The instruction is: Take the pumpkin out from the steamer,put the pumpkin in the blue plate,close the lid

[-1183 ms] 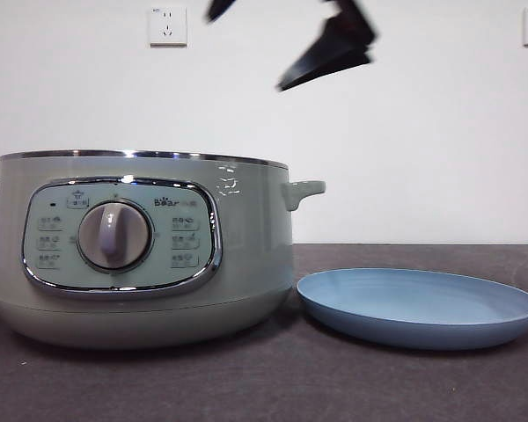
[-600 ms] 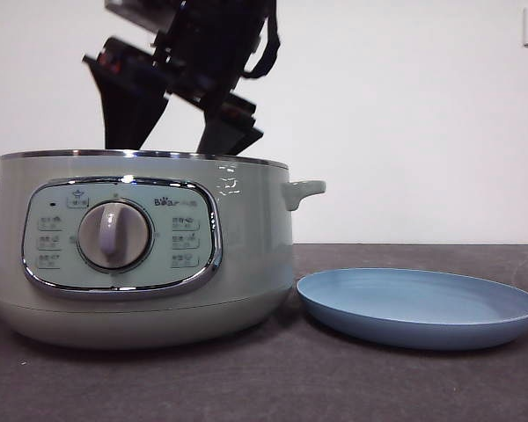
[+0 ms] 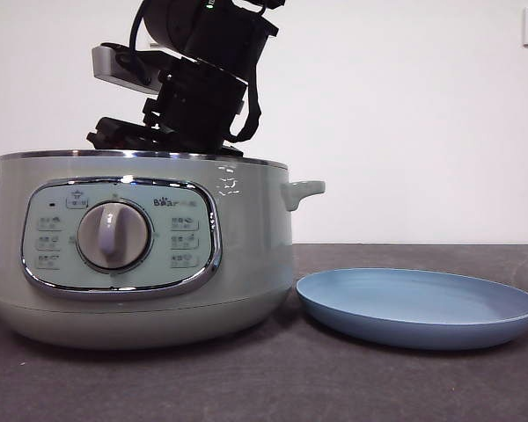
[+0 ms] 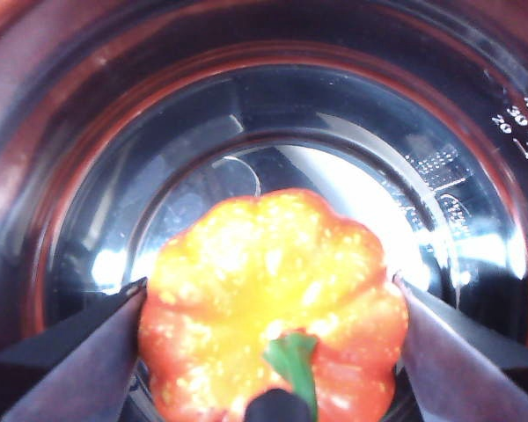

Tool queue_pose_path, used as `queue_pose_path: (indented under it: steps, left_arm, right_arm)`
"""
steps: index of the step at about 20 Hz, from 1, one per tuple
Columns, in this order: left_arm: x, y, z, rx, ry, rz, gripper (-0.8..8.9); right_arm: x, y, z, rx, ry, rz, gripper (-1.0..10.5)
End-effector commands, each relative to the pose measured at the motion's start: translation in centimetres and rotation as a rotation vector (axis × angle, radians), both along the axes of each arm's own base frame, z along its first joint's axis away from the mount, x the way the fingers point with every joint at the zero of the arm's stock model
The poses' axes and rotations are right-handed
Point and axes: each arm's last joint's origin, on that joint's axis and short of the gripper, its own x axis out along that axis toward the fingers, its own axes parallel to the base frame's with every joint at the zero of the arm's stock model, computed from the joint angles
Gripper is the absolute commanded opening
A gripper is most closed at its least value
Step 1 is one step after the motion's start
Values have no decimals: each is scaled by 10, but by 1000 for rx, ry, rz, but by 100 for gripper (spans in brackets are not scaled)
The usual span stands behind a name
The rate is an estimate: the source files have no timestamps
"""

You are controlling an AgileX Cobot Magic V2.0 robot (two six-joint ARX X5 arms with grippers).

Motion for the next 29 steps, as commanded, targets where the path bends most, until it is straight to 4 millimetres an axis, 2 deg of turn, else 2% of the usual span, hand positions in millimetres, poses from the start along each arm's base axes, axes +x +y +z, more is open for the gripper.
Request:
queue_pose_path:
  steps: [1,4,6,8,10,12,15,19,24,26,29]
  left_arm:
    - [-2,1,9,-19,-61,3,-9]
    - [-2,1,11,-32,-85,3,-9]
    - [-1,1,13,-43,-105,2,-9]
    - [-1,0,14,-50,-118,2,-9]
    - [0,0,15,-55,-127,1,-9]
    - [0,0,16,-58,-134,1,-9]
    - [0,0,16,-58,-133,0,-9]
    - [0,0,16,-60,-133,-3,-9]
    - [0,0,16,-60,-132,-4,-9]
    - [0,0,16,-60,-132,-4,-9]
    - [0,0,16,-60,-132,-5,-9]
  right_arm:
    - [-5,-5,22,38,-33,4,-8]
    - [-18,-29,61,35,-37,-12,-8]
    - [-28,-60,89,3,-4,-49,-8]
    - [-36,-98,112,-25,65,-164,-8]
    - [-40,-131,126,-50,146,-308,-9]
    - [-39,-157,129,-66,212,-449,-10]
    - [-40,-184,120,-147,164,-628,-10]
    - [-46,-202,81,-169,109,-757,-10]
    - [-44,-201,32,-121,82,-762,-8]
    - [-40,-198,20,-84,54,-763,-8]
    - [-34,-194,13,-45,54,-746,-7]
